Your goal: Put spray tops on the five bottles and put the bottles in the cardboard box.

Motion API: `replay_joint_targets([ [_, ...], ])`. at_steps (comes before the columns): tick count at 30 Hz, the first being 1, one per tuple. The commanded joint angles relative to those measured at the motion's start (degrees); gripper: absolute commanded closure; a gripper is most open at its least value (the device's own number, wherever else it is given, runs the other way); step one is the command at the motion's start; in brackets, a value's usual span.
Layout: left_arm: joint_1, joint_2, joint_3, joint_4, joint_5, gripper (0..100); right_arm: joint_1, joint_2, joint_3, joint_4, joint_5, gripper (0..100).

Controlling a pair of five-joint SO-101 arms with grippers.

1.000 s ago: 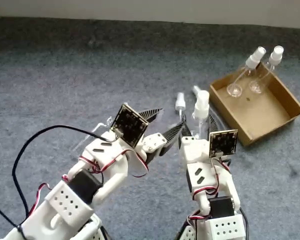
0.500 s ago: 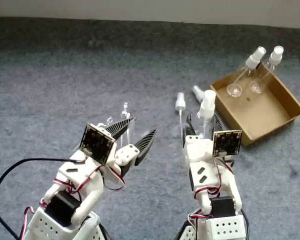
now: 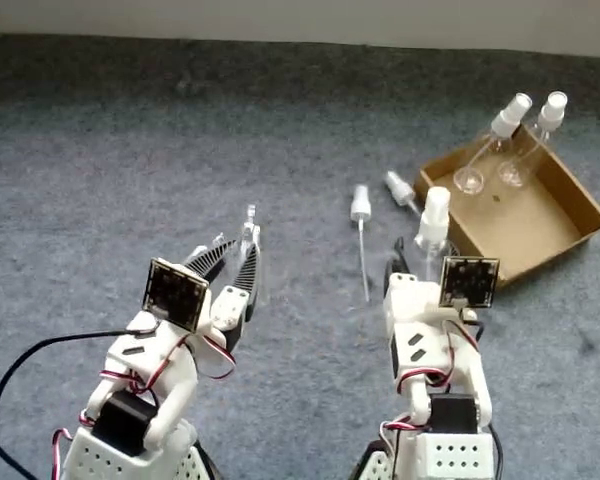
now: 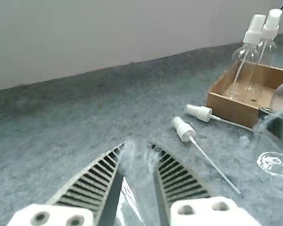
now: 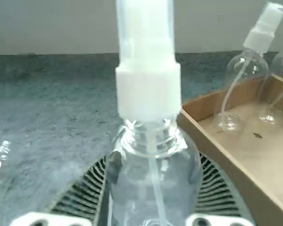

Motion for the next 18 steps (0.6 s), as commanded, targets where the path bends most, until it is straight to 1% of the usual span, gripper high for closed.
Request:
replay_joint_targets([
  [1, -0.8, -0.7, 2.2, 0.2, -0.4, 96, 4.7, -0.6, -7.3, 0.6, -0.4, 85.8],
  [5, -0.8, -0.7, 5.9, 0.0, -0.4, 96, 9.2, -0.5, -10.8, 0.6, -0.4, 85.8],
  [10, -0.3, -0.7, 7.0, -0.1, -0.4, 96, 9.0, -0.5, -13.9, 0.6, -0.7, 85.8],
  [13, -0.3, -0.7, 7.1, -0.1, -0.4, 96, 5.5, -0.4, -16.2, 0.7, -0.7, 85.8],
  [17, -0.1, -0.7, 8.0, -0.1, -0.4, 96, -1.5, -0.4, -16.8, 0.4, -0.7, 85.8],
  [18, 0.9, -0.7, 8.7, -0.1, -0.4, 96, -2.9, -0.4, -16.8, 0.3, -0.7, 85.8],
])
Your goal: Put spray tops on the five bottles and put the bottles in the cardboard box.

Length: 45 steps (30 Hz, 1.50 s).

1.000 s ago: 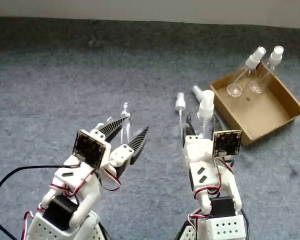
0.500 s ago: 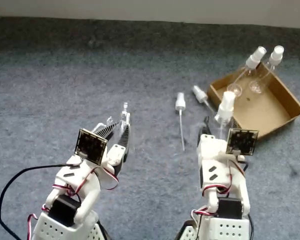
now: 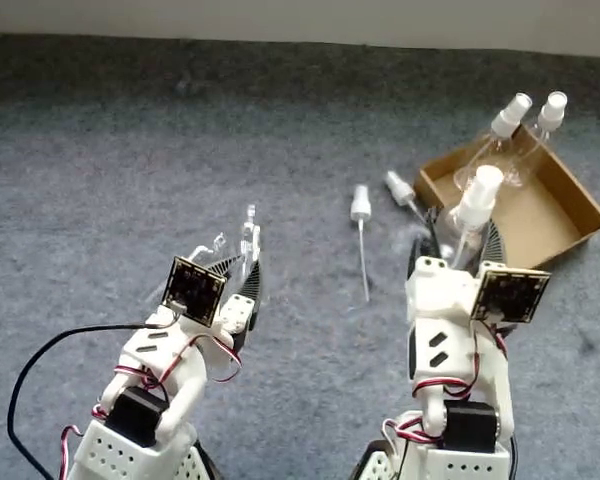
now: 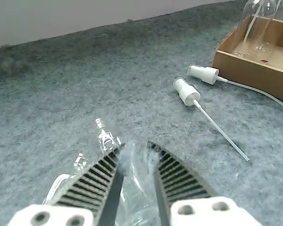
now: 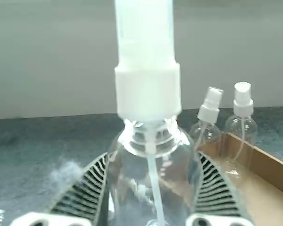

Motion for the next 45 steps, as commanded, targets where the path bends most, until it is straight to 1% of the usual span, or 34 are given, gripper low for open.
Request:
replay_joint_targets([
  [1, 2.5, -0.7, 1.7, -0.2, -0.4, 96, -5.8, -0.3, -4.1, -0.2, -0.7, 85.8],
  [5, 11.5, -0.7, 2.2, -0.6, -0.4, 96, -8.7, -0.1, -4.1, -2.6, -0.7, 85.8],
  [8, 16.0, -0.7, 2.7, -6.9, -0.6, 96, -9.8, 3.2, -6.2, -3.7, -0.7, 85.8],
  [13, 17.5, -0.6, 5.1, -20.0, -0.7, 96, -10.3, 14.3, -13.6, -3.5, -1.5, 85.8],
  [16, 17.5, -0.5, 5.1, -24.6, -0.4, 96, -10.4, 18.8, -17.3, -3.5, -7.5, 85.8],
  [18, 17.6, -0.5, 5.1, -26.5, -0.4, 96, -12.7, 20.4, -19.1, -3.5, -9.3, 85.8],
  [23, 17.6, -0.4, 5.1, -24.8, -0.4, 96, -21.1, 24.2, -23.0, -3.5, -8.3, 85.8],
  [29, 18.0, -0.5, 5.1, -24.8, -0.3, 96, -26.7, 31.7, -28.3, -3.5, -8.4, 85.8],
  [34, 22.6, -0.2, 5.1, -24.6, -0.3, 96, -32.7, 34.9, -30.0, -3.5, -8.4, 85.8],
  [36, 23.1, -0.2, 5.1, -24.6, -0.4, 96, -34.3, 35.0, -30.0, -3.5, -8.4, 85.8],
  [42, 22.8, -0.2, 5.1, -24.5, -0.4, 96, -37.8, 34.9, -30.0, -3.5, -8.4, 85.8],
  [45, 19.2, -0.2, 5.1, -24.5, -0.4, 96, -40.1, 34.9, -29.9, -3.0, -8.4, 85.8],
])
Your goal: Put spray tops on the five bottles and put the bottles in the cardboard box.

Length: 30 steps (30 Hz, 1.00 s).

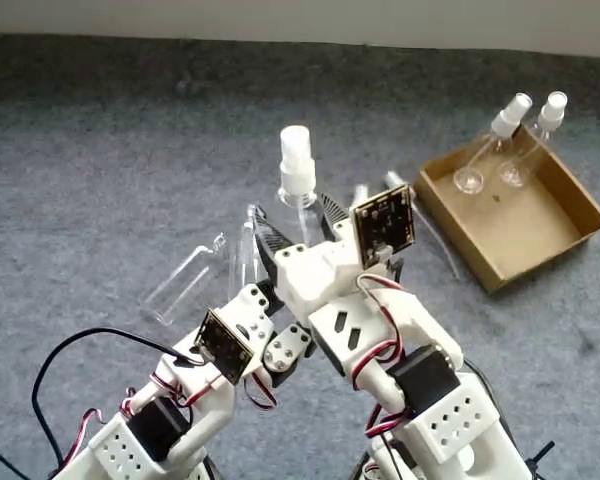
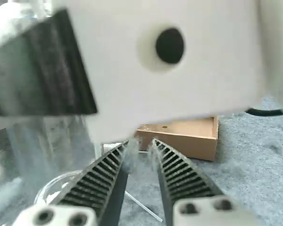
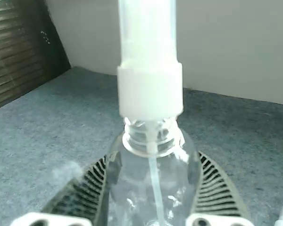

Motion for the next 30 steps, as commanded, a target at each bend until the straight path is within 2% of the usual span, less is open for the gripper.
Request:
replay_joint_targets([
  [1, -4.6, -0.3, 1.2, 0.1, -0.4, 96, -2.9, 0.0, -4.1, -0.4, -0.4, 85.8],
  [4, -9.8, -0.3, 1.2, 0.1, -0.4, 96, -3.5, 0.0, -4.1, 0.7, -0.4, 85.8],
  [8, -13.1, -0.3, 1.2, 0.1, -0.4, 96, -3.3, 0.0, -4.1, 0.7, -0.4, 85.8],
  [12, -13.4, -0.3, 1.2, 1.2, -0.4, 96, -2.7, 0.0, -4.1, 0.7, -0.2, 85.8],
  [15, -11.5, -0.7, 1.2, 6.3, -0.4, 96, 0.7, 0.0, -4.0, 0.7, 3.4, 85.8],
  [19, -7.8, -0.7, 1.2, 10.8, -0.7, 96, 8.0, 0.5, -4.0, 2.7, 4.1, 85.8],
  [30, -7.8, -0.7, 1.2, 11.2, -0.7, 96, 35.9, 0.6, -4.1, 4.8, 4.6, 85.8],
])
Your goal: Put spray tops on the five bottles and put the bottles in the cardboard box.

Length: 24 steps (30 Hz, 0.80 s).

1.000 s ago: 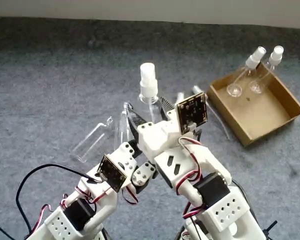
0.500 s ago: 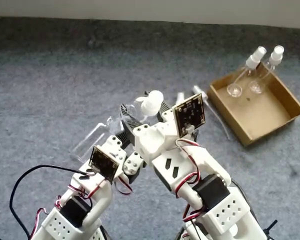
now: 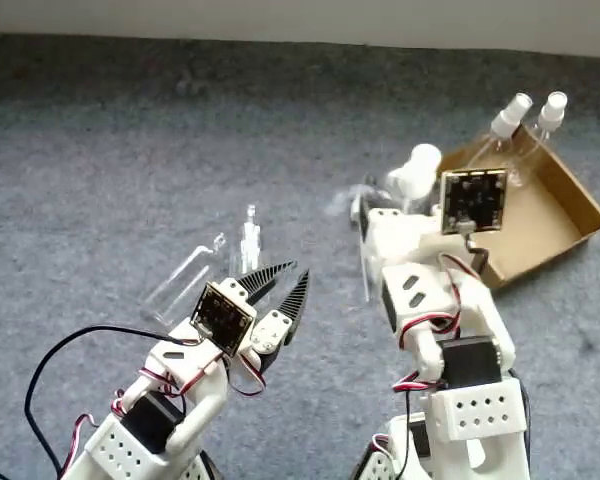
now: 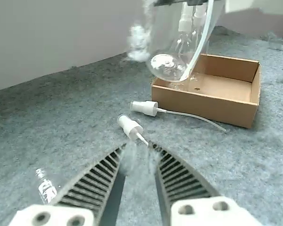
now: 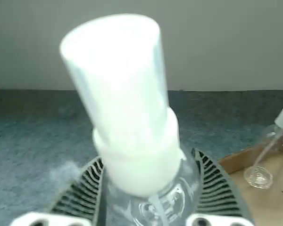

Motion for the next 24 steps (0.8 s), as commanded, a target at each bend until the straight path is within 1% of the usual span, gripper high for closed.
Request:
replay_joint_targets([
  [1, 0.7, -0.7, 1.2, 0.3, -0.7, 96, 9.8, 0.6, -2.9, -0.7, 0.8, 85.8],
  [4, 0.7, -0.7, 1.2, 0.3, -0.7, 96, 16.1, 0.7, -2.9, -5.6, 3.3, 85.8],
  [6, 0.7, -0.7, 1.2, 0.3, -0.7, 96, 20.1, 1.7, -2.9, -7.7, 3.5, 85.8],
  [8, 0.7, -0.7, 1.2, 0.4, -0.7, 96, 23.4, 4.7, -3.4, -8.8, 3.8, 85.8],
  [12, 0.7, -0.7, 1.2, 0.4, -0.7, 96, 27.9, 14.4, -6.8, -9.4, 3.4, 85.8],
  [14, 0.7, -0.7, 1.2, 0.4, -0.7, 96, 29.5, 19.4, -8.6, -12.4, 3.4, 85.8],
  [18, 0.7, -0.7, 1.2, 0.4, -0.7, 96, 32.3, 28.4, -9.3, -22.9, 3.4, 85.8],
  [24, -0.1, -0.7, 1.2, 0.4, -0.8, 96, 34.7, 40.2, -9.7, -31.1, 3.4, 85.8],
])
